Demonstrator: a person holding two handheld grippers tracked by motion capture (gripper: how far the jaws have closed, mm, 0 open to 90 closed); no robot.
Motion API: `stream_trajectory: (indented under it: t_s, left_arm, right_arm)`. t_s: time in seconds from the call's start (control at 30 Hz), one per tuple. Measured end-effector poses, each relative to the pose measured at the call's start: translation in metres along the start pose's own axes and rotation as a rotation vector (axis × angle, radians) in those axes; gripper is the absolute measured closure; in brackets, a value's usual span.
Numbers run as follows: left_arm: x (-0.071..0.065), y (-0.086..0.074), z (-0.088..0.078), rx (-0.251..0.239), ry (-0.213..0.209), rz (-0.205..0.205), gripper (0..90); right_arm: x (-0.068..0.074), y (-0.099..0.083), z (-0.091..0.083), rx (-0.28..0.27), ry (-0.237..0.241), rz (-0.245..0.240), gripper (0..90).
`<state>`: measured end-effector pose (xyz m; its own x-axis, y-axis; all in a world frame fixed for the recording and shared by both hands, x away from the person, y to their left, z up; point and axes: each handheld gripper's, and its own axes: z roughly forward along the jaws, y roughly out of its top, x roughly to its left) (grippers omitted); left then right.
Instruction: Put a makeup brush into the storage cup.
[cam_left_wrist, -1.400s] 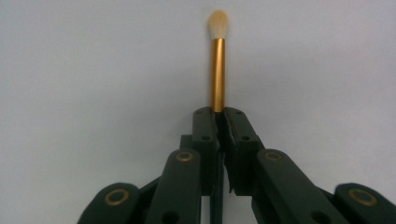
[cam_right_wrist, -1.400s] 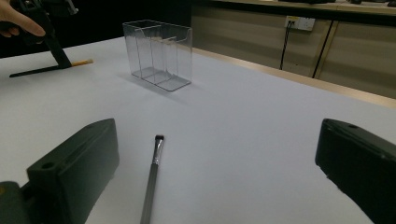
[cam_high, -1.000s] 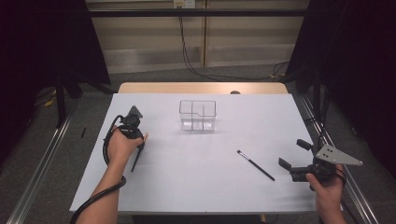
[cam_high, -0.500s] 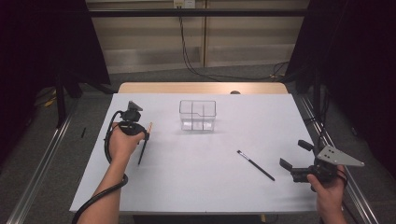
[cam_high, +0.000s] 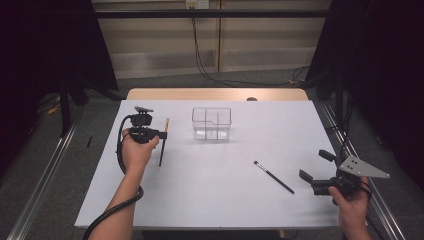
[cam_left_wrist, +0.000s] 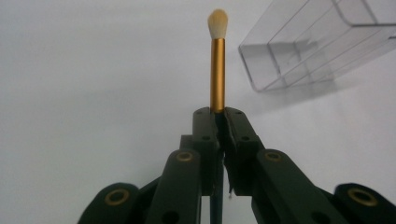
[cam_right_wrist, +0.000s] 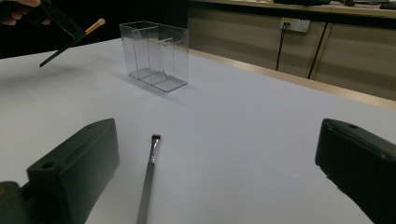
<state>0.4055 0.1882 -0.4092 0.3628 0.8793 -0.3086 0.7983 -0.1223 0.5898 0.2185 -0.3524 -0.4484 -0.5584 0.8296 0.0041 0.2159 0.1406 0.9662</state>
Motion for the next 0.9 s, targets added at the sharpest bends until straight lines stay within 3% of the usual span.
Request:
stream_trajectory:
  t_s: [0.33, 0.9]
  left_arm:
    - [-0.002, -0.001, -0.008, -0.193, -0.002, -0.010, 84.0]
    - [-0.014, 0.000, -0.019, -0.419, 0.019, 0.013, 84.0]
  right_arm:
    - [0.000, 0.000, 0.000, -0.001, -0.003, -0.002, 0.0]
    - [0.000, 0.000, -0.001, -0.001, 0.000, -0.004, 0.0]
